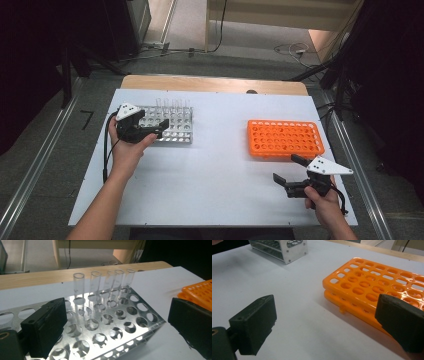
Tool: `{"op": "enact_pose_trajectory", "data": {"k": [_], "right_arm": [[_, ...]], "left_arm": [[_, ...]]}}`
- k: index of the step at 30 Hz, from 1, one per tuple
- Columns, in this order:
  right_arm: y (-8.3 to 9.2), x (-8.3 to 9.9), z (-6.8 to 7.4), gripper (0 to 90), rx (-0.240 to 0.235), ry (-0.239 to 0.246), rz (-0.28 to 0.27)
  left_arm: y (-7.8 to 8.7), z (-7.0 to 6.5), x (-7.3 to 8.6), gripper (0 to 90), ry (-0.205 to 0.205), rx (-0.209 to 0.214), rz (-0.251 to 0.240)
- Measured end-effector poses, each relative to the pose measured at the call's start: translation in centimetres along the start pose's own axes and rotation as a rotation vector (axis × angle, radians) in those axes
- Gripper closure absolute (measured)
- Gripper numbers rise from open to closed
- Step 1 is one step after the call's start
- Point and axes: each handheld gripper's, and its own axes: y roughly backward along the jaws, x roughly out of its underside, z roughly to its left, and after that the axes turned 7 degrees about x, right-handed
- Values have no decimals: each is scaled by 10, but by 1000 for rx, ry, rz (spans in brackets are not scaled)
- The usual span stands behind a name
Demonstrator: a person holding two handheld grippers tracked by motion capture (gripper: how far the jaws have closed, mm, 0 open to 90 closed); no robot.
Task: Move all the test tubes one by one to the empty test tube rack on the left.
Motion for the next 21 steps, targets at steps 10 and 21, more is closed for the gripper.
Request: {"op": "enact_pose_trajectory", "data": {"k": [10, 21], "right_arm": [[-1, 1, 0, 24, 10, 0, 6], [-3, 2, 1, 24, 16, 8, 17]], "left_arm": [[26, -31, 18, 0, -51, 78, -26], [52, -60, 38, 0, -74, 133, -61]]}}
